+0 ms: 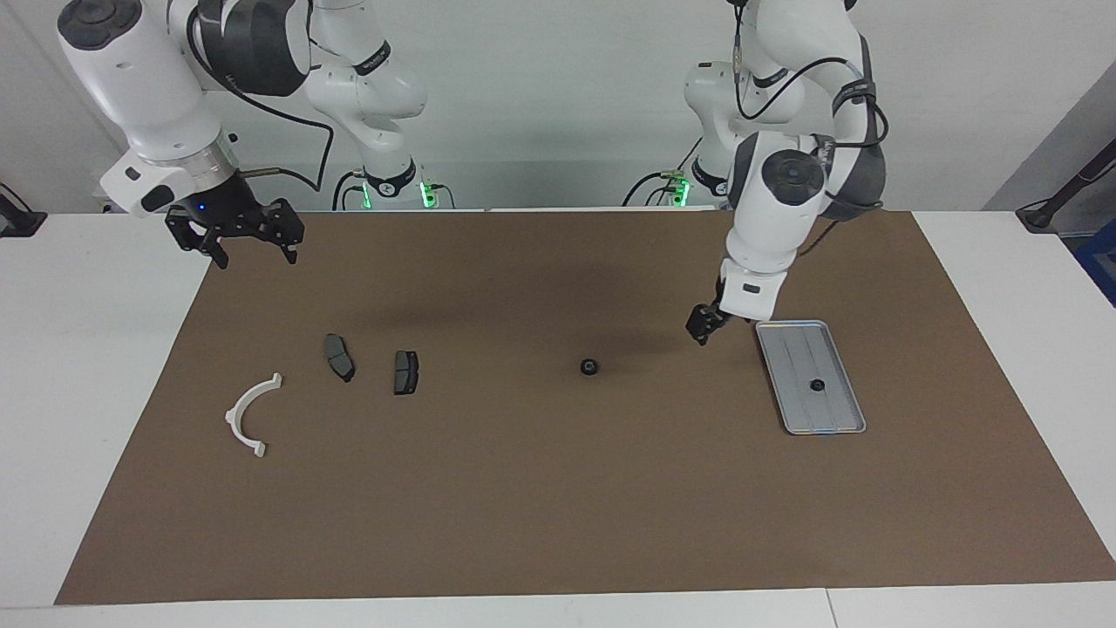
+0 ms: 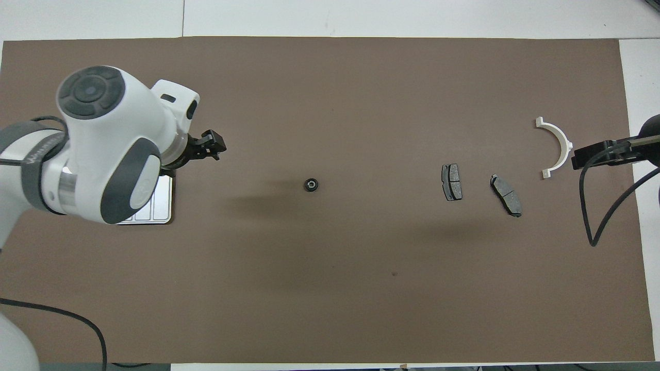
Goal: Place bearing gear from tray to pile
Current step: 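Reach the left gripper to the second bearing while the right gripper reaches center, then grasp the second bearing with the left gripper while the right gripper grasps the first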
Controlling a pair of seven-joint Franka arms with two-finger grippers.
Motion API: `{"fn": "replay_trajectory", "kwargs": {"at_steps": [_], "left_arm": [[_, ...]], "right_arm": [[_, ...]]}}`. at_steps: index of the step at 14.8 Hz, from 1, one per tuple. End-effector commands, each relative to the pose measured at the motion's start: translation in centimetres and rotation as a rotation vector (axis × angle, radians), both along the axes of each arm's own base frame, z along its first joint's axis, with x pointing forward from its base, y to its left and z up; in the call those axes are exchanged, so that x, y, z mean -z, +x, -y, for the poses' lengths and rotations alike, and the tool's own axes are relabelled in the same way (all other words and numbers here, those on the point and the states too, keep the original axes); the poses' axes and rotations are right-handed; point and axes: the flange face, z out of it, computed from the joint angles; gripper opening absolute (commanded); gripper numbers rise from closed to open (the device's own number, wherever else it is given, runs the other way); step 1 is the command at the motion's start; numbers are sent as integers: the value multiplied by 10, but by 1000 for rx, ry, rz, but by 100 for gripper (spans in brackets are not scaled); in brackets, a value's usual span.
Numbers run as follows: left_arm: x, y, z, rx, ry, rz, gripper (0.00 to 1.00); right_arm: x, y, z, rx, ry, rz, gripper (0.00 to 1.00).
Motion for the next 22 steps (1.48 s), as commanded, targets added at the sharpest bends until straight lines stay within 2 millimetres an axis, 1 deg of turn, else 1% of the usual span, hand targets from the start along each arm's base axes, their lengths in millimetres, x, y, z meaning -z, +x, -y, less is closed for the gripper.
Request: {"fn": "replay_trajectory", "kwargs": {"at_steps": [1, 2, 3, 4, 6, 8, 10, 11, 12, 13, 14, 15, 16, 17, 18, 20, 21, 22], "left_arm": [[11, 6, -59, 113, 2, -23, 100], [15, 9, -78, 140, -3, -10, 100], [21, 9, -94, 154, -7, 14, 91], [30, 7, -107, 155, -9, 36, 87], [46, 5, -135, 176, -10, 65, 76], [56, 10, -153, 194, -9, 82, 62], [76, 18, -157, 187, -9, 97, 55], [86, 21, -158, 186, -8, 100, 47], [91, 22, -158, 185, -9, 100, 41], [95, 23, -159, 184, -9, 96, 38], [100, 24, -160, 182, -9, 96, 36], [107, 26, -169, 169, -8, 102, 35], [112, 27, -170, 168, -9, 102, 34], [116, 27, -171, 168, -8, 100, 33], [118, 28, -175, 162, -8, 100, 33], [124, 28, -179, 159, -9, 94, 32], [125, 28, -179, 159, -8, 97, 32], [125, 29, -179, 159, -8, 102, 32]], "right_arm": [[13, 18, -2, -33, 9, 40, 99], [11, 30, -5, -39, 12, 43, 99], [11, 46, -8, -46, 15, 45, 99], [17, 62, -13, -44, 18, 38, 99], [36, 92, -59, -44, 20, 2, 97], [47, 122, -102, -9, 19, 21, 96], [65, 145, -142, -1, 25, 33, 96], [72, 144, -171, 2, 27, 30, 96], [76, 137, -209, 21, 23, 25, 96], [80, 129, -241, 46, 24, 21, 96], [84, 119, -275, 55, 23, 22, 96], [93, 107, -312, 64, 14, 19, 96], [104, 100, -339, 83, 6, 21, 96], [111, 92, -369, 81, 17, 37, 96], [121, 88, -386, 86, 21, 39, 96], [148, 69, -435, 102, 16, 37, 96], [160, 62, -452, 111, 16, 37, 96], [168, 58, -463, 105, 17, 37, 95]]}}
